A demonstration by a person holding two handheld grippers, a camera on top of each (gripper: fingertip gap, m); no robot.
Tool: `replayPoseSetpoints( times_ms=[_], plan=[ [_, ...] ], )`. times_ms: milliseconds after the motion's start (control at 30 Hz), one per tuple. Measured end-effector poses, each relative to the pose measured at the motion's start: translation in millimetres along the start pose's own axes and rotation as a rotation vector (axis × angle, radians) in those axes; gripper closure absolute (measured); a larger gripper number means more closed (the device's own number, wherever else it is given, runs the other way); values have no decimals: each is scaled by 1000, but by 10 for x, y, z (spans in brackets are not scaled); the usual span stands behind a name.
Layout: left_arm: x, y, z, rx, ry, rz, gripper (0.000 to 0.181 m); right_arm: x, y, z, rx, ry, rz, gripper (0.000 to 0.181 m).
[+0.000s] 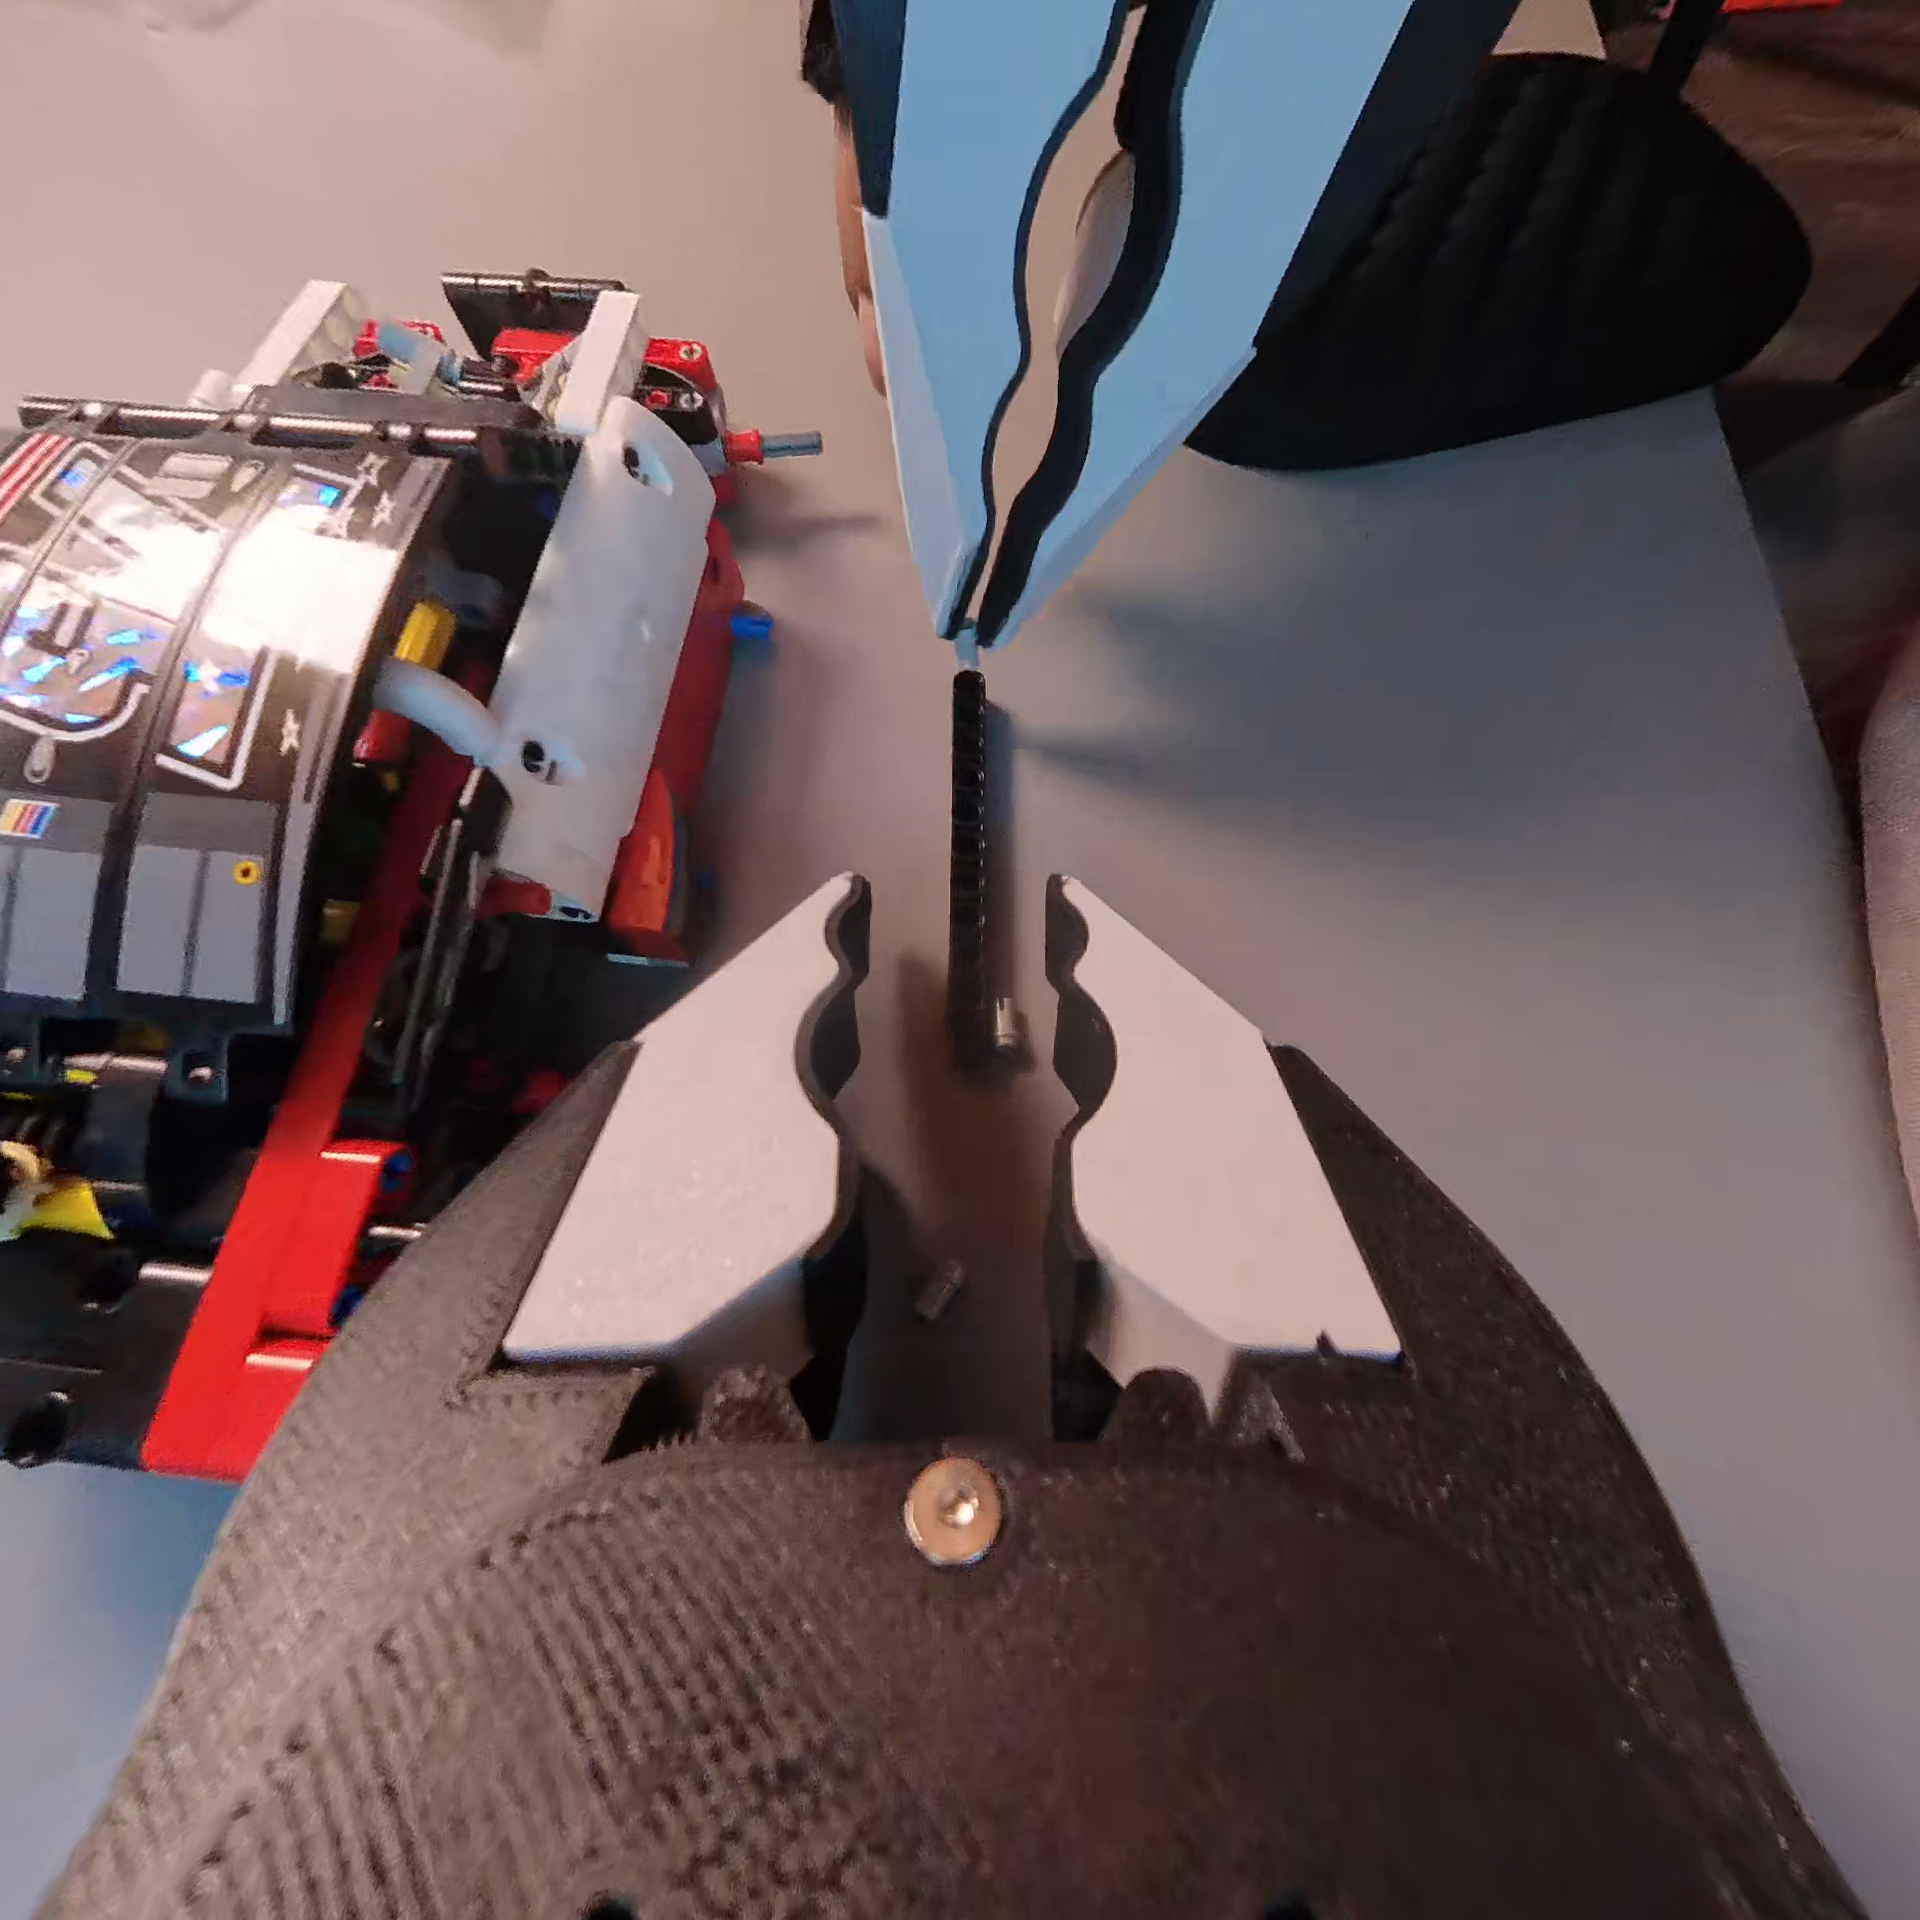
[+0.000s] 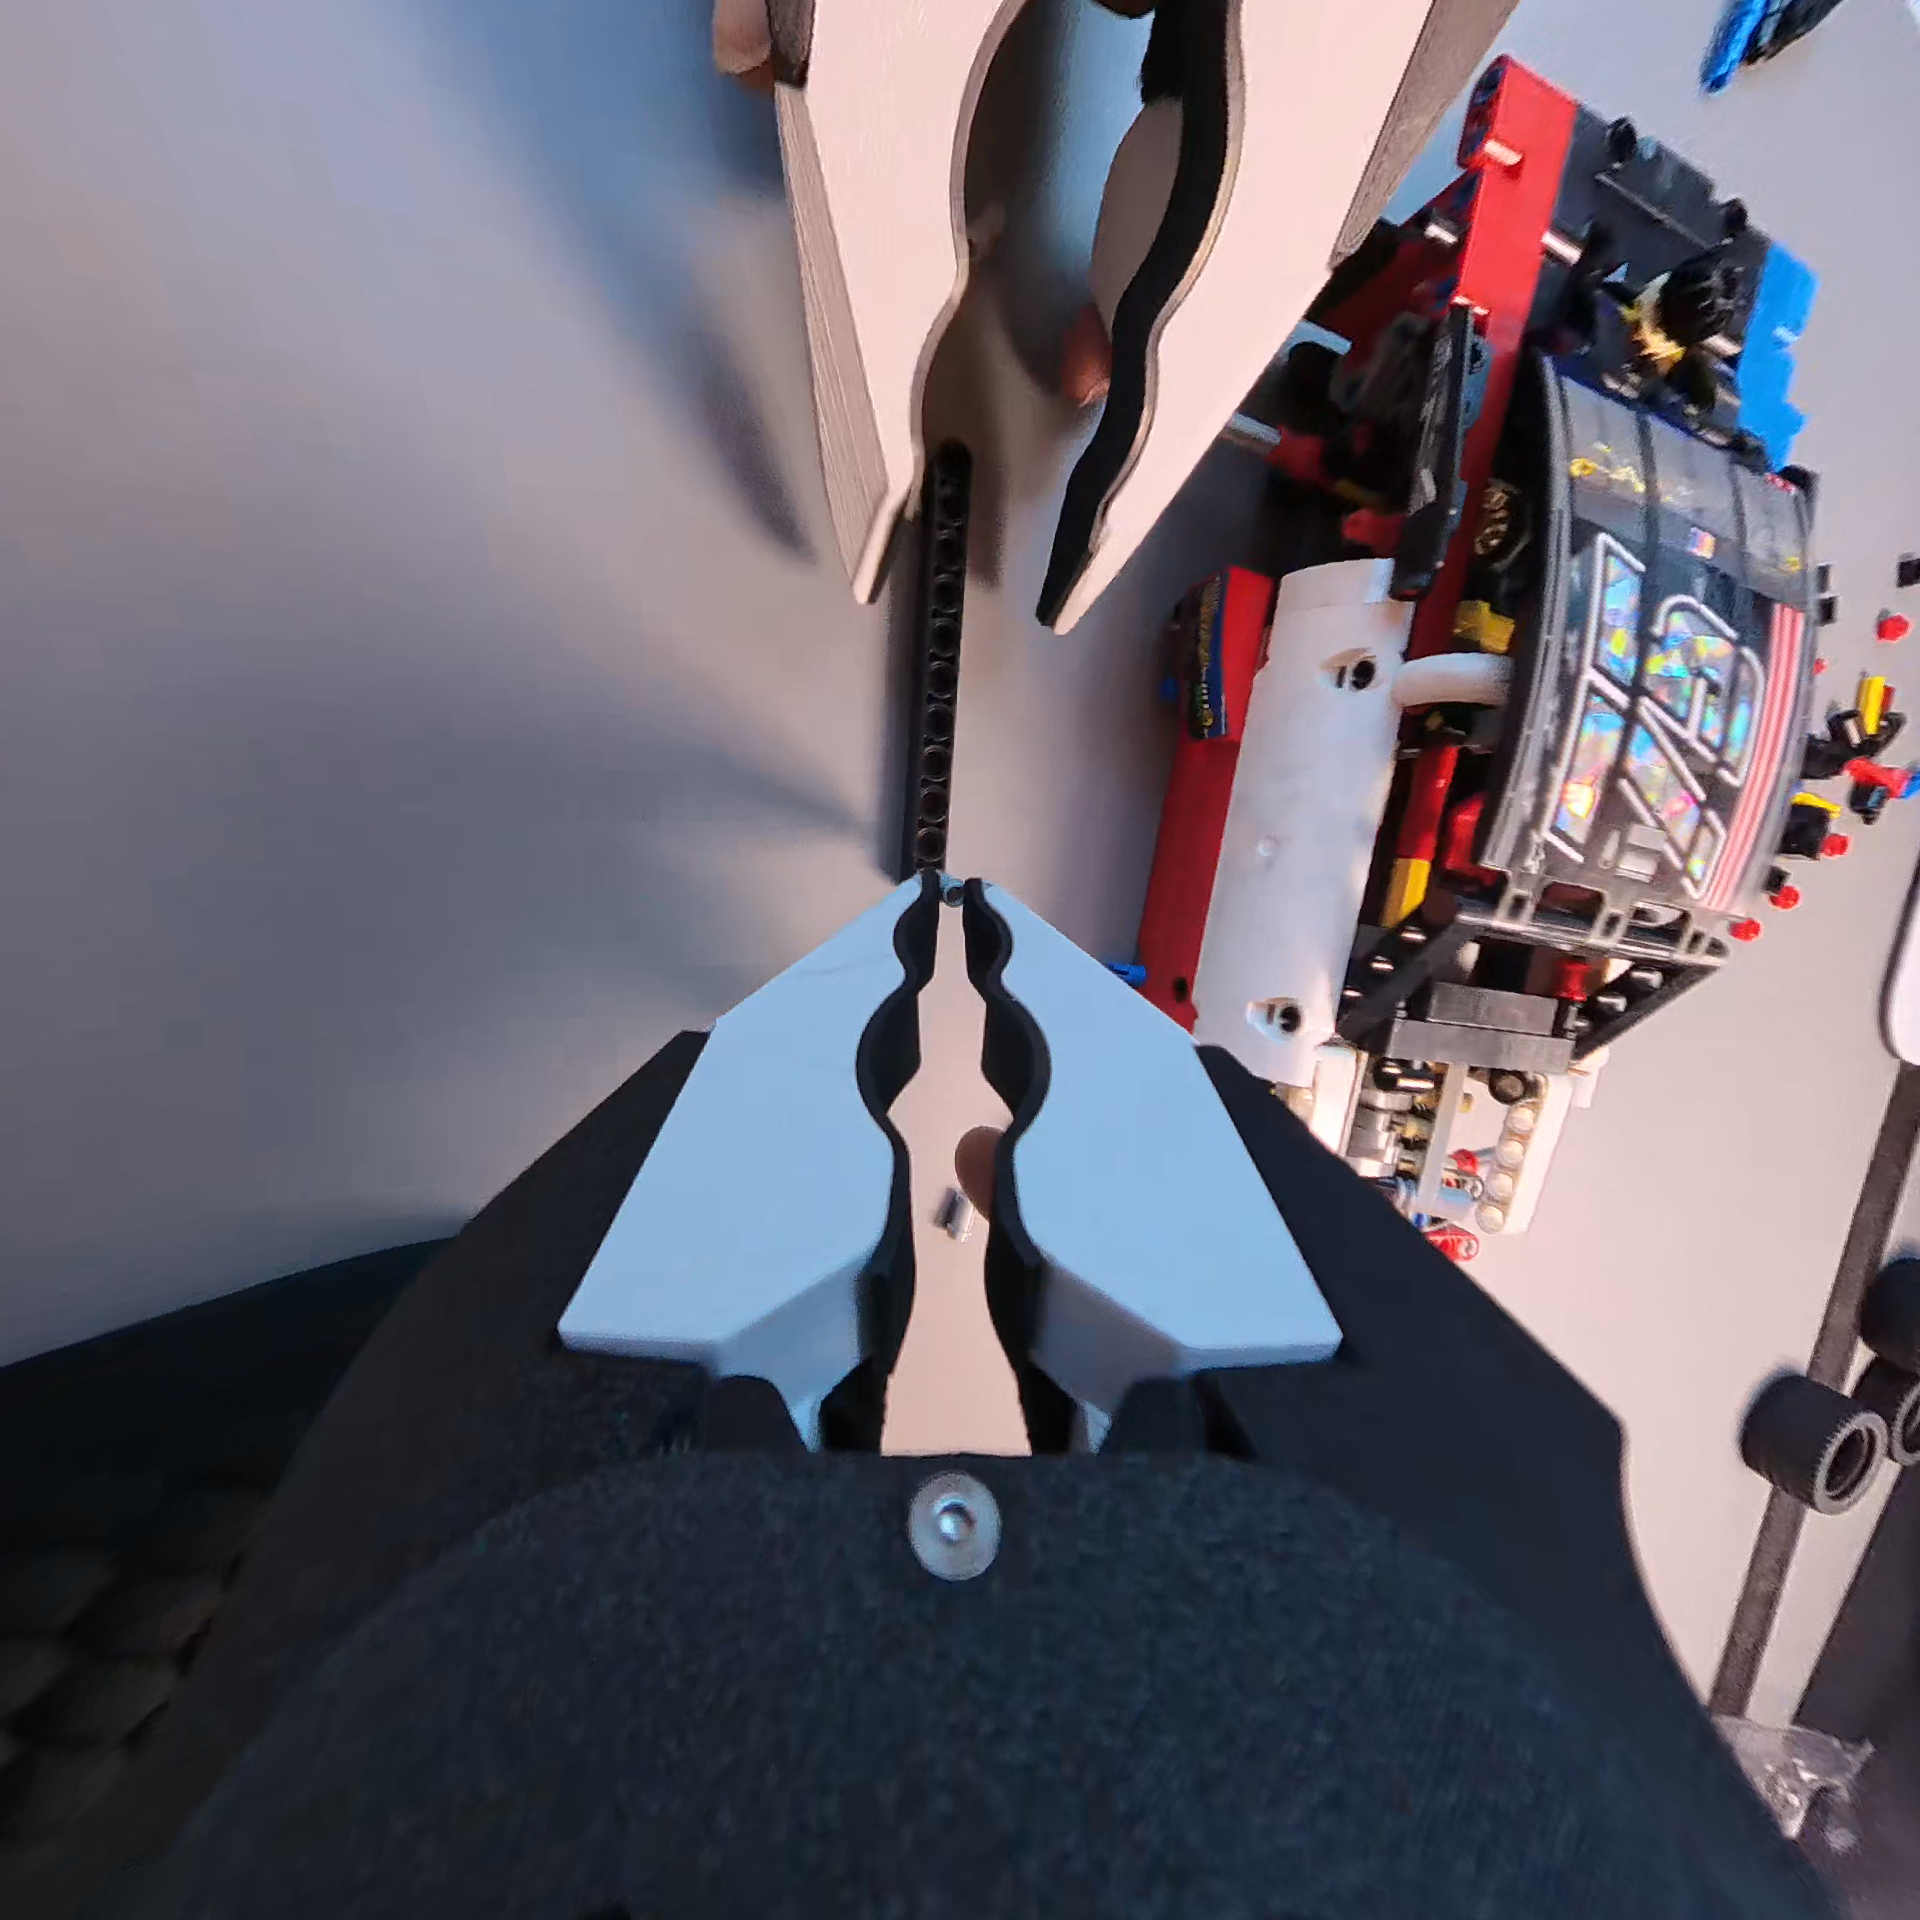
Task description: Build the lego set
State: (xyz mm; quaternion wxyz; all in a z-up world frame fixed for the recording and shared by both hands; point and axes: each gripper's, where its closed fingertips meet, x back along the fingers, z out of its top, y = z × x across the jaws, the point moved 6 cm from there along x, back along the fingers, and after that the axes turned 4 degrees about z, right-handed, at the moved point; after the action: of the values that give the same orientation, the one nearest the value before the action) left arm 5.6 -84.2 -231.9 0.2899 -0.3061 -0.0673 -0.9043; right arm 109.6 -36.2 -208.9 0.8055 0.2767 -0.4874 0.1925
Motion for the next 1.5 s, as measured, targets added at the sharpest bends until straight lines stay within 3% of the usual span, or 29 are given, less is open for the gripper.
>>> replayPoseSetpoints(
  times_ms=[267,833,1133,1233,1367,1500],
  plan=[
    [-53,3,-22,-87,-47,76,175,-61,-28,-16,19,-52,-12,179],
    [-59,37,-17,-113,-54,96,176,-103,-59,70,191,-223,-43,179],
    [-59,47,-20,-122,-51,102,176,-106,17,4,-29,-93,83,179],
    [-60,50,-18,-124,-52,103,176,-77,24,-30,-79,-44,95,168],
    [-61,49,-18,-123,-51,100,176,-8,49,-14,-105,4,67,181],
    [-60,51,-18,-124,-51,101,176,-74,23,-19,-99,0,73,181]
  ],
)
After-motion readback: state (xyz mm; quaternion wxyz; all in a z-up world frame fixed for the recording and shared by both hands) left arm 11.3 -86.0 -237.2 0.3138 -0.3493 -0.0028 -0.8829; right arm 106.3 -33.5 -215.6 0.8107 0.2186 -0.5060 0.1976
